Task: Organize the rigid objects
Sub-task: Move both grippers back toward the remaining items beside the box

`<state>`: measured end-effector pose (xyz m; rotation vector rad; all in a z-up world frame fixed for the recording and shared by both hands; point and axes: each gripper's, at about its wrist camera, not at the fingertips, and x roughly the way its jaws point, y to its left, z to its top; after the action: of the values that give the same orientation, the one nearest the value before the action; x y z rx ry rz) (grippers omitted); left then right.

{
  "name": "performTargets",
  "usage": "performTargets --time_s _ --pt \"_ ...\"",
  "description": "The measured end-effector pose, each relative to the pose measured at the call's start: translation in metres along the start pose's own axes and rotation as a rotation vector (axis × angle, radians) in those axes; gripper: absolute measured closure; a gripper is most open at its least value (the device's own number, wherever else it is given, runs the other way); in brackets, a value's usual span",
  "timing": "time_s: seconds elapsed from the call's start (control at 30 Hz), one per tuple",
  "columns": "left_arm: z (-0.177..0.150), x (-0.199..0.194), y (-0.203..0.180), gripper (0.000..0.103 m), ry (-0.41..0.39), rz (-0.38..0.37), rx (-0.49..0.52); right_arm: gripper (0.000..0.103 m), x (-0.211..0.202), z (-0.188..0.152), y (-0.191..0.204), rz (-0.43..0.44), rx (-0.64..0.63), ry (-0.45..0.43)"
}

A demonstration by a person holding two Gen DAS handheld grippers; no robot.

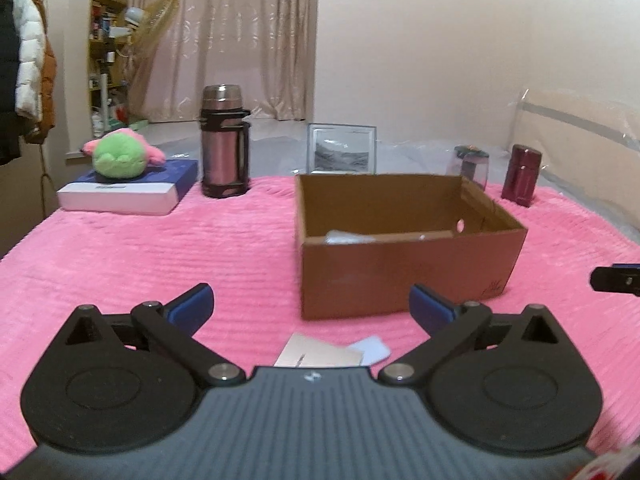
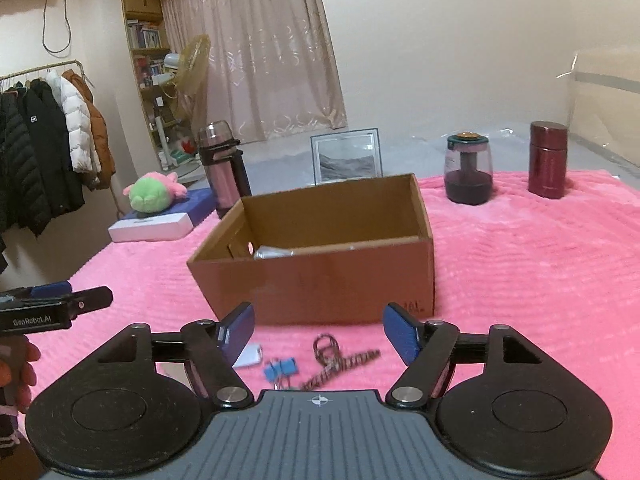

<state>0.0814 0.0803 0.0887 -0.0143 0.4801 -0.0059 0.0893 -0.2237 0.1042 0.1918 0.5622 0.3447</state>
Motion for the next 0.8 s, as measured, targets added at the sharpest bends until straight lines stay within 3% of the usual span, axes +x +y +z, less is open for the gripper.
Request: performTargets --time_s 0.47,0.8 --pt "-0.066 0.005 0.001 0.001 0.079 0.03 0.015 0.033 0.009 -0.065 0.004 -0.051 0.012 0.06" --pt "-0.082 0.03 0.002 0.001 0.121 0.012 0.042 0.033 0.033 -0.087 0.027 -0.079 -0.026 0.069"
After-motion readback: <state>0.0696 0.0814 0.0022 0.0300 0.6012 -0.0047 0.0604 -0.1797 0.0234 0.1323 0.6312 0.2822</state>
